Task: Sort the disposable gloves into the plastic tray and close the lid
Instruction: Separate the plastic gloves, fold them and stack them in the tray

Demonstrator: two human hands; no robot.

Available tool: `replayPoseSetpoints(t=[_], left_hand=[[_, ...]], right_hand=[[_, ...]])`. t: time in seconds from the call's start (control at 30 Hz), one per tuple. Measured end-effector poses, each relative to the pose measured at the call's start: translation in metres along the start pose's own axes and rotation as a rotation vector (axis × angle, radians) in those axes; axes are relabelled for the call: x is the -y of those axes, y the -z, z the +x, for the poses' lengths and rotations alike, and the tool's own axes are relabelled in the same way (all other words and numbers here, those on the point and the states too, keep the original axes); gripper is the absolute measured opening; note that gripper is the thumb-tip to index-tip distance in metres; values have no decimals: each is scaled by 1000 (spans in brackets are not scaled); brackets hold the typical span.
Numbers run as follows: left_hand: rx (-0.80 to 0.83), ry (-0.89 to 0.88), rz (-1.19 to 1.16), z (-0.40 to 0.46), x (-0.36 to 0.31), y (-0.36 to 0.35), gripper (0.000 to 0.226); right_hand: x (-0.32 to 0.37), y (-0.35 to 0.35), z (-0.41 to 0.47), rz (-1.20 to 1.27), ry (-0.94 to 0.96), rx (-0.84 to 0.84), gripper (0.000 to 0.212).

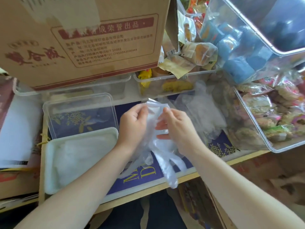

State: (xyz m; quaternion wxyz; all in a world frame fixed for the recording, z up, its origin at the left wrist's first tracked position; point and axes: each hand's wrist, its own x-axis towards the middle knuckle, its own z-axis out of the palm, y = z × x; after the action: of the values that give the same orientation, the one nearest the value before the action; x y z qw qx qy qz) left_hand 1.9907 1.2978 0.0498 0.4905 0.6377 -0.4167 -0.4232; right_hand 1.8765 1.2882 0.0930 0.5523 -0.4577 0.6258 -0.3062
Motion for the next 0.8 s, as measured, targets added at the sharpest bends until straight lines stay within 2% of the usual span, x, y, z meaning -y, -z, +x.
replayPoseSetpoints(t=[0.1,0.2,0.33,0.4,0.47,0.63,0.8], left_hand=[[4,-10,3,-5,-1,5,27],[-178,27,-53,0,-7,17,32],[-391,-20,-208,11,-20,29,35],[-404,-65,-173,9,-23,28,37],[-351,-92,-126,3,-23,25,35],[-225,-20,-121,-7,-18,19,33],[-342,-6,-248,7,-41,25,28]], right_hand=[[-9,-15,-11,38,61,-47,40],[-13,-14,-17,60,154,-188,43],[-9,-4,-16,94,242,-324,46],[-6,-7,-16,30,290,-297,48],[-2,-14,-16,-12,306,-240,48],[4,-37,-18,-120,281,-86,48],[-11,-31,-24,-122,245,-97,49]])
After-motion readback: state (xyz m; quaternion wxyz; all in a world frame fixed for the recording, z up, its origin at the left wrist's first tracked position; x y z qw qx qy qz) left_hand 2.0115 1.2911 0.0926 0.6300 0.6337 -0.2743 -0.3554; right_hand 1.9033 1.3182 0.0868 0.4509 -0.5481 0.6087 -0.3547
